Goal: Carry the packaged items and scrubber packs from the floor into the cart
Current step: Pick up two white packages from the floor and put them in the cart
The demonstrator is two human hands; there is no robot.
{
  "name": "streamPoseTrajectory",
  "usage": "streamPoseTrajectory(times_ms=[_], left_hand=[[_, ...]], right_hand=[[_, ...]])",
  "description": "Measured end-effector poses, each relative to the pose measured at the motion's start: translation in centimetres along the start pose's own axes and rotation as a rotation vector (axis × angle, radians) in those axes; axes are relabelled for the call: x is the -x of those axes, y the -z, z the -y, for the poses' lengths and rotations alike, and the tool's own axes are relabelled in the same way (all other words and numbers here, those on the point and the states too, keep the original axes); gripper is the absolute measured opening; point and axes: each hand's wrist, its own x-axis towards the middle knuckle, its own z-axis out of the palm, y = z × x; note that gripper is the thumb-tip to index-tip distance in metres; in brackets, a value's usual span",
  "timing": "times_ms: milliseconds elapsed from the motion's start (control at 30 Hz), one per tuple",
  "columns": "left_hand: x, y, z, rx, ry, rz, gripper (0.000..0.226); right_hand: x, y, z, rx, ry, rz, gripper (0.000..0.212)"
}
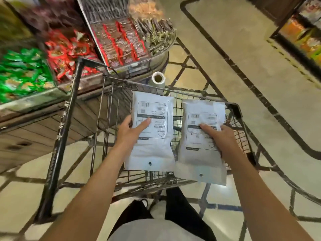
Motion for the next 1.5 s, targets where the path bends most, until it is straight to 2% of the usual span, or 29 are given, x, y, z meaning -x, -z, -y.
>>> streamPoseTrajectory(times_ms=[100,200,267,433,533,567,700,767,867,933,967,1000,1067,1133,1200,1233,1367,1500], left_hand=[[-2.3,-2.5,2.2,-0.077,0.050,-0.064,0.048],[-4.2,-5.1,4.1,-0.109,0.137,-0.115,0.044],[-5.8,-6.7,6.0,-0.139,0.189,-0.131,0.050],[-11.1,-10.6,11.0,-0.147,0.280,-0.150,0.043],[-14.1,-11.2,14.4,-0.191,0.292,-0.176,0.056],[-15.4,-11.2,16.5,-0.217,0.311,-0.199,0.058],[-16.7,-10.7,20.1,-0.216,0.296,-0.225,0.044],[-18.1,-9.9,23.2,-0.221,0.324,-0.234,0.053],[-19.0,-8.5,25.6,-0.247,0.329,-0.251,0.072],[-19.2,-7.9,26.7,-0.267,0.326,-0.253,0.081],[-19.6,-7.4,27.4,-0.270,0.326,-0.251,0.073],[-19.2,-7.7,26.9,-0.275,0.316,-0.244,0.058],[-19.6,-7.1,27.9,-0.275,0.278,-0.246,0.041],[-19.3,-7.1,28.0,-0.279,0.232,-0.262,0.039],[-19.4,-7.2,28.1,-0.317,0.193,-0.294,0.046],[-19.8,-7.2,28.2,-0.343,0.179,-0.311,0.049],[-21.9,-8.0,28.6,-0.427,0.229,-0.272,0.062],[-24.4,-8.5,29.7,-0.456,0.276,-0.229,0.059]], right_hand=[[-4.7,0.8,-0.6,0.054,-0.012,0.060,0.028],[-9.1,1.2,-2.0,0.106,-0.031,0.118,0.039],[-11.8,1.4,-3.6,0.147,-0.064,0.151,0.044],[-18.4,0.7,-9.2,0.174,-0.153,0.217,0.027],[-21.3,0.2,-12.7,0.197,-0.207,0.248,0.022],[-22.8,-0.2,-14.4,0.200,-0.237,0.229,0.024],[-24.9,-2.1,-18.1,0.183,-0.276,0.204,0.035],[-26.4,-4.1,-21.5,0.199,-0.291,0.208,0.039],[-27.1,-6.0,-24.3,0.191,-0.327,0.200,0.054],[-27.2,-7.1,-25.2,0.195,-0.344,0.205,0.086],[-27.5,-8.0,-26.0,0.206,-0.366,0.195,0.105],[-27.6,-7.9,-26.4,0.197,-0.368,0.192,0.114],[-28.1,-9.3,-27.4,0.193,-0.359,0.207,0.108],[-28.2,-10.0,-26.9,0.212,-0.351,0.203,0.096],[-28.8,-10.3,-26.8,0.208,-0.325,0.208,0.060],[-29.2,-10.5,-27.0,0.208,-0.302,0.199,0.049],[-30.3,-10.7,-27.2,0.173,-0.262,0.109,0.044],[-30.5,-11.0,-28.2,0.179,-0.277,0.092,0.048]])
